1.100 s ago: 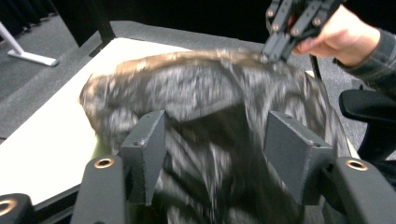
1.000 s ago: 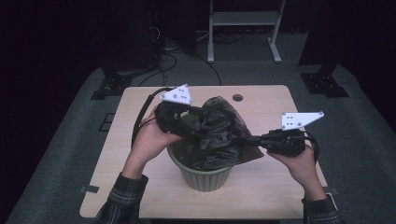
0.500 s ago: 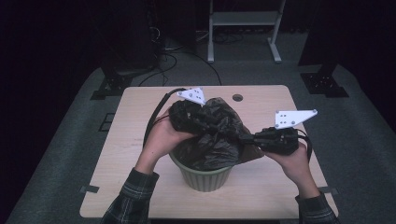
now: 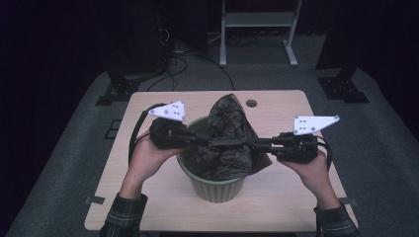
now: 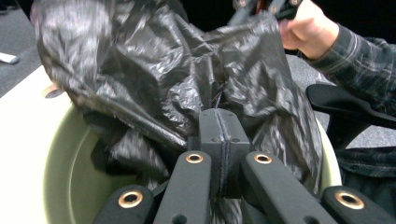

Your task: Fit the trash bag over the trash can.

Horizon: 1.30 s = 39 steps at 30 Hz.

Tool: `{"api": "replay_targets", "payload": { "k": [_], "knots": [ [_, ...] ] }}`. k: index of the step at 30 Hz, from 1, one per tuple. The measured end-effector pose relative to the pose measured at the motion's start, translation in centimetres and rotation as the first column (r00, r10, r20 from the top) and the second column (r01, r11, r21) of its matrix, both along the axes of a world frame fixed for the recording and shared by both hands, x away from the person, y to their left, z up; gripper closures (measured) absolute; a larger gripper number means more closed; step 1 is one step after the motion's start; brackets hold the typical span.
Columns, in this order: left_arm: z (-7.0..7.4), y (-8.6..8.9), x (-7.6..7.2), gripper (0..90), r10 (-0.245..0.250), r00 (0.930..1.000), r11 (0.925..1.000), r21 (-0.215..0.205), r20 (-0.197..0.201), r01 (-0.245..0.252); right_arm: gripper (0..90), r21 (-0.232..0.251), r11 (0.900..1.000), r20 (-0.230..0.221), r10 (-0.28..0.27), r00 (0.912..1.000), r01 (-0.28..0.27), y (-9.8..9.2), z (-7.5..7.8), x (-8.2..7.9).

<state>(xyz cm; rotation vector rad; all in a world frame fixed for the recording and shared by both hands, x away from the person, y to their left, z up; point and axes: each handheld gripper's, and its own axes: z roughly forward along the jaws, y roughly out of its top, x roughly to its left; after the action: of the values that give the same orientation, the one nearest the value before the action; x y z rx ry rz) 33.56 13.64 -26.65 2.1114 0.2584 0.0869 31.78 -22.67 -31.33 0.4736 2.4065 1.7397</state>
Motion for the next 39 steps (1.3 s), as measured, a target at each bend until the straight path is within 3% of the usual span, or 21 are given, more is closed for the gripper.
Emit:
{"api": "replay_targets", "payload": {
  "k": [4, 9, 14, 19, 20, 22, 24, 27, 34, 39],
  "knots": [
    [-0.8, 0.7, -0.2, 89.9, 0.006, 0.9999, 0.9999, 0.014, -0.009, -0.006, 69.8, 0.031, 0.999, 0.006, -0.031, 0.9995, 0.031, 0.2, 0.7, 0.5],
    [-1.5, 0.8, -0.1, 89.8, 0.002, 0.9997, 1.0, 0.008, -0.024, -0.002, 61.2, 0.048, 0.998, 0.001, -0.033, 0.9995, 0.033, 1.2, 2.3, 2.1],
    [-1.7, 0.6, -0.2, 89.8, -0.003, 0.9996, 1.0, 0.008, -0.03, 0.003, 52.0, 0.039, 0.998, -0.018, -0.051, 0.9985, 0.051, 2.6, 3.5, 4.0],
    [-1.8, 0.5, -0.2, 89.8, -0.007, 0.9995, 0.9999, 0.009, -0.032, 0.008, 47.3, 0.02, 0.999, -0.059, -0.046, 0.9972, 0.047, 4.4, 3.5, 5.7],
    [-1.8, 0.5, -0.2, 89.8, -0.007, 0.9995, 0.9999, 0.01, -0.032, 0.008, 51.0, 0.015, 0.999, -0.072, -0.043, 0.9965, 0.044, 4.9, 3.4, 6.0],
    [-1.8, 0.6, -0.3, 89.8, -0.005, 0.9996, 1.0, 0.007, -0.029, 0.005, 76.0, -0.018, 1.0, -0.084, -0.019, 0.9963, 0.017, 5.6, 3.0, 6.3],
    [-1.9, 1.0, -0.4, 89.8, 0.003, 0.9996, 1.0, 0.007, -0.026, -0.003, 90.0, -0.072, 0.997, -0.068, -0.018, 0.9975, 0.013, 6.2, 2.7, 6.1],
    [-2.0, 1.9, -0.4, 89.8, 0.028, 0.9993, 0.9996, 0.011, -0.023, -0.028, 90.0, -0.071, 0.997, -0.056, -0.014, 0.9983, 0.01, 5.8, 2.4, 5.4],
    [-2.5, 4.7, -1.2, 89.9, 0.078, 0.9967, 0.9968, -0.018, -0.025, -0.078, 90.0, -0.076, 0.997, -0.033, -0.032, 0.999, 0.029, 2.1, 1.6, 2.4],
    [-3.6, 5.3, -1.8, 87.7, 0.084, 0.9957, 0.9962, -0.016, -0.039, -0.085, 90.0, -0.092, 0.996, -0.04, -0.018, 0.999, 0.014, 0.6, 0.3, 0.5]
  ]
}}
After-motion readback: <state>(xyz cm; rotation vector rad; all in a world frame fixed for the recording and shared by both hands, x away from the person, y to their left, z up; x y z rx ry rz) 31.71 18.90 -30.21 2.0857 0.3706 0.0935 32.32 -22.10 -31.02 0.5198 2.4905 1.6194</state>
